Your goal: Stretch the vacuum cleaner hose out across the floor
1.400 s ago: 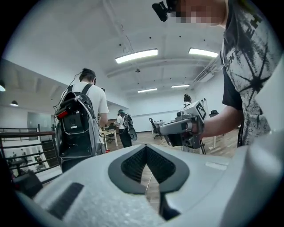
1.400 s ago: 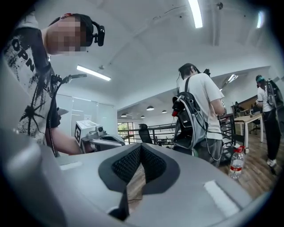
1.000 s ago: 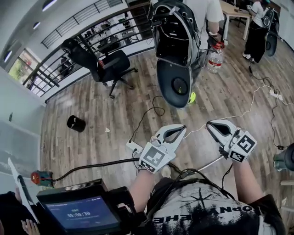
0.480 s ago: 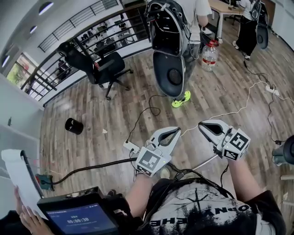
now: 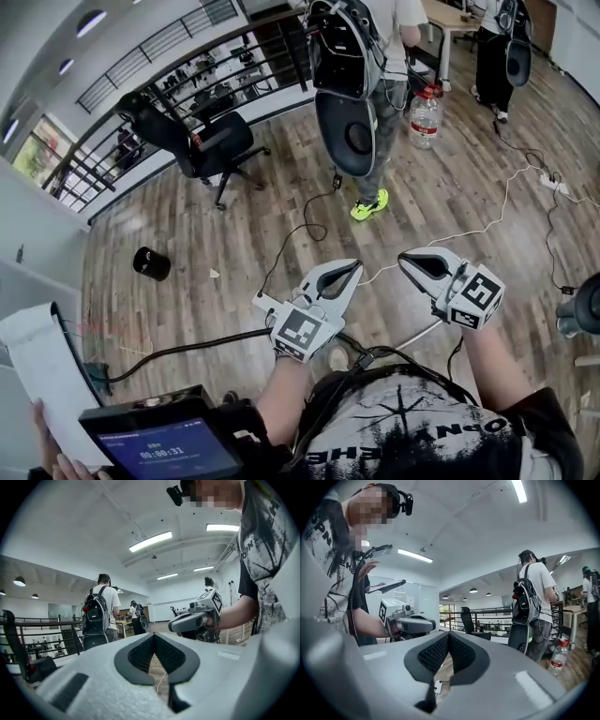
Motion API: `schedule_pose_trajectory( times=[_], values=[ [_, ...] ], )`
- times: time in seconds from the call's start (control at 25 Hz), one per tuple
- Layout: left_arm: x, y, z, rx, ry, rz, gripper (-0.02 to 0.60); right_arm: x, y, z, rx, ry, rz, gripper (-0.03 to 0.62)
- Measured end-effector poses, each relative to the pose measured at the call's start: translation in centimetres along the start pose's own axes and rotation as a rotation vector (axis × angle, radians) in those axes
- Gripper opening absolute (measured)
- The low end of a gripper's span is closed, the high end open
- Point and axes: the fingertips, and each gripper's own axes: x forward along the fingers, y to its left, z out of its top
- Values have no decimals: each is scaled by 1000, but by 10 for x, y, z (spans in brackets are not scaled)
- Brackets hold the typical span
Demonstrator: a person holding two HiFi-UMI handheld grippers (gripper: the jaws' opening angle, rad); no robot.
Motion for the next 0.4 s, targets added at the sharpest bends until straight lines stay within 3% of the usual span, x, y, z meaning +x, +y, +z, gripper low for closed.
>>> schedule_pose_trajectory(
  times=[0.4],
  values=[
    [4, 1, 0, -6, 9, 9, 2, 7, -3, 1, -5, 7, 14, 5]
  ],
)
